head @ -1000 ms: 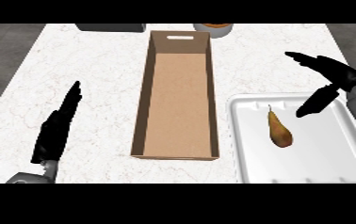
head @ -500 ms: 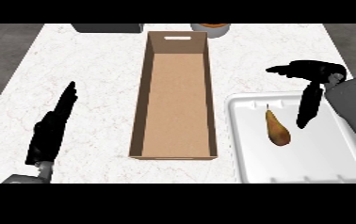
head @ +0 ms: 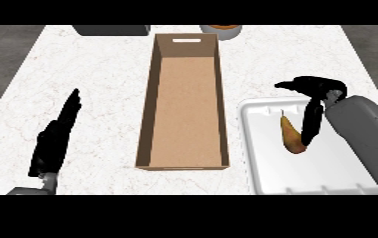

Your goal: Pick the pear from the tray and place it in the cardboard box

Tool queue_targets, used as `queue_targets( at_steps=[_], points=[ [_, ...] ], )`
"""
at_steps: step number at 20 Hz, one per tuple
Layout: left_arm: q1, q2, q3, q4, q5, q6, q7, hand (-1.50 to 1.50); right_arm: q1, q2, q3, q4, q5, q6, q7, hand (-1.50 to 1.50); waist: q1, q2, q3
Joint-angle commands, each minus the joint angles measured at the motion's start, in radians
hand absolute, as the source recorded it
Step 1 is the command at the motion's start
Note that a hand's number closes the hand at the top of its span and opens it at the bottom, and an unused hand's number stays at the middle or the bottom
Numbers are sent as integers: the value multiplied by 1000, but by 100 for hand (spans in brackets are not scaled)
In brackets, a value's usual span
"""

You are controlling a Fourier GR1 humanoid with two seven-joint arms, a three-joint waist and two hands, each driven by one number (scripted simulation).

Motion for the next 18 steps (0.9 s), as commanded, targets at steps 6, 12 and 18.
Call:
queue_targets(
  at_steps=[6, 12, 18],
  points=[
    [14, -41, 41, -2, -49, -47, 1, 0, 85, 24, -60, 13, 158, 30, -58, -150, 2, 1, 0],
    [36, -69, 65, -60, -82, -67, 36, 0, 99, 86, -127, -29, 218, 45, -19, -150, 1, 0, 0],
    [44, -77, 71, -139, -122, -74, 82, 0, 116, 91, -148, 46, 293, 13, -124, -150, 5, 1, 1]
  ],
)
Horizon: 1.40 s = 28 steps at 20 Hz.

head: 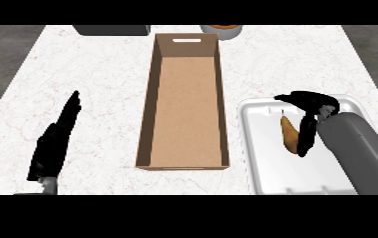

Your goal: Pick the pear from the tray and place it in the cardboard box

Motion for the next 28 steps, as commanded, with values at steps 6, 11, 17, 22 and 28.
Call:
queue_targets(
  at_steps=[6, 11, 17, 22, 28],
  points=[
    [7, -33, 53, 20, -27, -58, -24, 0, 15, 42, -68, 42, 108, 0, -68, -150, 0, 0, 0],
    [18, -31, 77, -60, -41, -74, 48, 0, 83, 62, -88, -56, 130, 31, -29, -150, -3, -1, 0],
    [-19, -44, 96, -26, -39, -114, 42, 0, 71, 46, -59, 90, 238, -43, -200, -150, 1, 1, 0],
    [-8, -78, 94, -28, -67, -99, 29, 0, 58, 129, -116, 78, 218, 0, -92, 150, 0, 0, 0],
    [-8, -82, 98, -12, -84, -100, 16, 0, 75, 129, -37, -11, 336, -139, -153, 150, -1, -1, 0]
  ],
)
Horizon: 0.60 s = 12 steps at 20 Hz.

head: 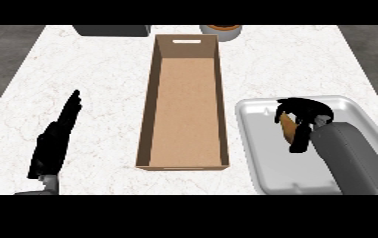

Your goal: Pick the pear from the tray and place it in the cardboard box

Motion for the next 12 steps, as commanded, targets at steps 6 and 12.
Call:
queue_targets(
  at_steps=[6, 12],
  points=[
    [-20, -9, 16, -4, -19, 4, 23, 0, 37, 68, -11, -5, 126, -271, 51, 150, -7, 9, 9],
    [54, 18, 80, 14, 16, 10, 0, 0, 240, 178, -51, -248, 238, -565, 420, 150, -124, -39, 3]
  ],
)
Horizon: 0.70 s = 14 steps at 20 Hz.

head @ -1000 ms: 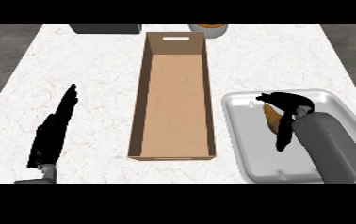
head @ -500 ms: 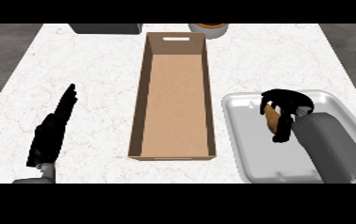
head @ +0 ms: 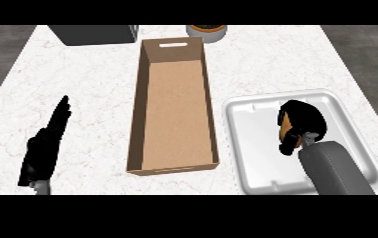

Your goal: Pick the pear from the tray and place it in the cardboard box

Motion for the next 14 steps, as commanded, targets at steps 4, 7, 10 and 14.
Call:
queue_targets(
  at_steps=[4, 7, 10, 14],
  points=[
    [13, -2, 13, -12, 3, 11, 15, 0, 200, 164, 97, -310, 205, -241, 367, 150, -30, -4, 1],
    [28, 9, 9, -33, 4, -4, 10, 0, 310, 187, 185, -461, 344, -267, 508, 150, -8, 4, 2],
    [29, 2, -8, -44, -7, -5, 14, 0, 385, 233, 291, -676, 434, -231, 611, 150, 9, 8, 3],
    [-1, -20, -21, -4, -18, 8, -2, 0, 418, 272, 457, -887, 533, -311, 587, 150, 17, 14, 4]
  ],
)
